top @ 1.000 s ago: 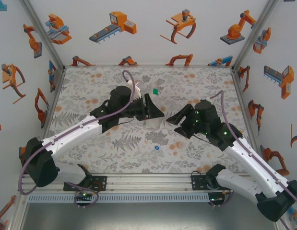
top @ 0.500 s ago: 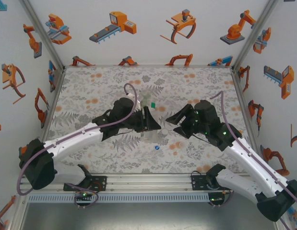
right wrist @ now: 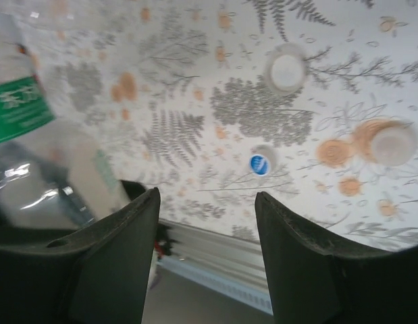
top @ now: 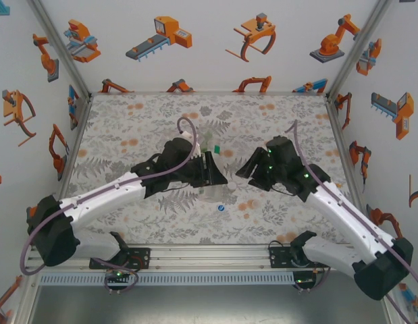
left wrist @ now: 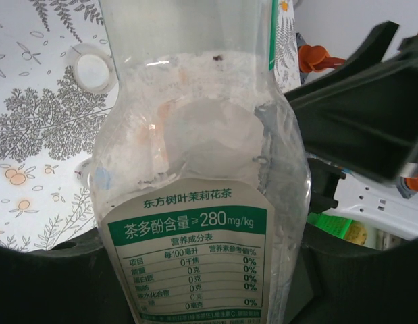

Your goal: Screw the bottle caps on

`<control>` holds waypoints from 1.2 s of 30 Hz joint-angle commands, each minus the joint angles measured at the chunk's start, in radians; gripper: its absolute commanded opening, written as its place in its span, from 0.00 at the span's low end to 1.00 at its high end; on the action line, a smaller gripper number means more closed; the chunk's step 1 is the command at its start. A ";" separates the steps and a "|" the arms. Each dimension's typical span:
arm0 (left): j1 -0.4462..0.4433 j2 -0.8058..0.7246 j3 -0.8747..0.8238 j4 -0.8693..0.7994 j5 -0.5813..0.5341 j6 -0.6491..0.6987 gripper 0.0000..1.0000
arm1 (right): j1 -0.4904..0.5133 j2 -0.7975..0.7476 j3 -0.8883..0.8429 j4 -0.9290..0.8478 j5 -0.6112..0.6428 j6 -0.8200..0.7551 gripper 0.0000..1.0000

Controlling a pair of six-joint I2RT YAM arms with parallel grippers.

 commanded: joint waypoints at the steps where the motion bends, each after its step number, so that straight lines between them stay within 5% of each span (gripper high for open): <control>1: -0.006 -0.012 0.028 -0.062 -0.028 0.036 0.36 | -0.009 0.072 0.053 -0.077 0.038 -0.203 0.53; 8: 0.019 -0.129 -0.001 -0.100 -0.153 0.063 0.24 | -0.048 0.233 0.063 -0.028 0.057 -0.322 0.48; 19: 0.100 -0.145 0.153 -0.339 -0.161 0.283 0.17 | -0.066 0.420 0.061 0.138 -0.001 -0.407 0.33; 23: 0.118 -0.167 0.226 -0.454 -0.340 0.285 0.15 | -0.065 0.477 0.070 0.172 -0.008 -0.412 0.26; 29: 0.130 -0.228 0.175 -0.318 -0.277 0.390 0.00 | -0.065 0.547 0.104 0.188 -0.004 -0.430 0.21; 36: 0.138 -0.239 0.191 -0.304 -0.298 0.422 0.00 | -0.065 0.588 0.104 0.198 -0.016 -0.433 0.16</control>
